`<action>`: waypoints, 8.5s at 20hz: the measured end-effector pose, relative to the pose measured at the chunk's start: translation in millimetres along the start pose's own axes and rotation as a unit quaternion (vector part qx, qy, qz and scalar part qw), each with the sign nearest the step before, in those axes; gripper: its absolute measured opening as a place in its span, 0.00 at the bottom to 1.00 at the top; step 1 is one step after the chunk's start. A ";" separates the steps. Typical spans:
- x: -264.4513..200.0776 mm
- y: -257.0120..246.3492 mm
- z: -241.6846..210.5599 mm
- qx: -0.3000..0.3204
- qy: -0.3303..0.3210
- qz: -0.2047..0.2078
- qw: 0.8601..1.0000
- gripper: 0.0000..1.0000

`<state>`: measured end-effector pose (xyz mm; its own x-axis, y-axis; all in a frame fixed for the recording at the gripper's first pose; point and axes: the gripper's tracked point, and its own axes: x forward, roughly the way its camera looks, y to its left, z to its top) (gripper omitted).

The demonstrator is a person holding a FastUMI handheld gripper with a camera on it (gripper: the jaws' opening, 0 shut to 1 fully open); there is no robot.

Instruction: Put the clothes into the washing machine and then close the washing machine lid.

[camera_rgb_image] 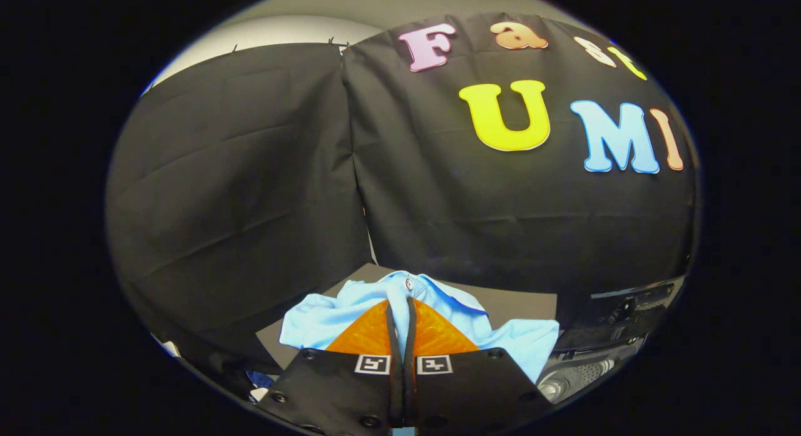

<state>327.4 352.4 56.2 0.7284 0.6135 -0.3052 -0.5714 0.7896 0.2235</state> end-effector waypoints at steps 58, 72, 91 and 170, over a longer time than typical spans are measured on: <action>-107.6 -376.3 -218.9 0.086 0.099 -0.278 0.952 0.02; -112.4 -388.3 -241.3 0.095 0.123 -0.298 0.942 0.98; -129.9 -370.3 -107.6 -0.007 -0.058 -0.292 0.955 0.98; -117.3 -387.4 -122.5 -0.012 -0.084 -0.300 0.950 0.99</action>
<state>417.0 -26.9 -108.1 0.9748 0.0486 -0.2175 -0.0420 0.9985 0.0345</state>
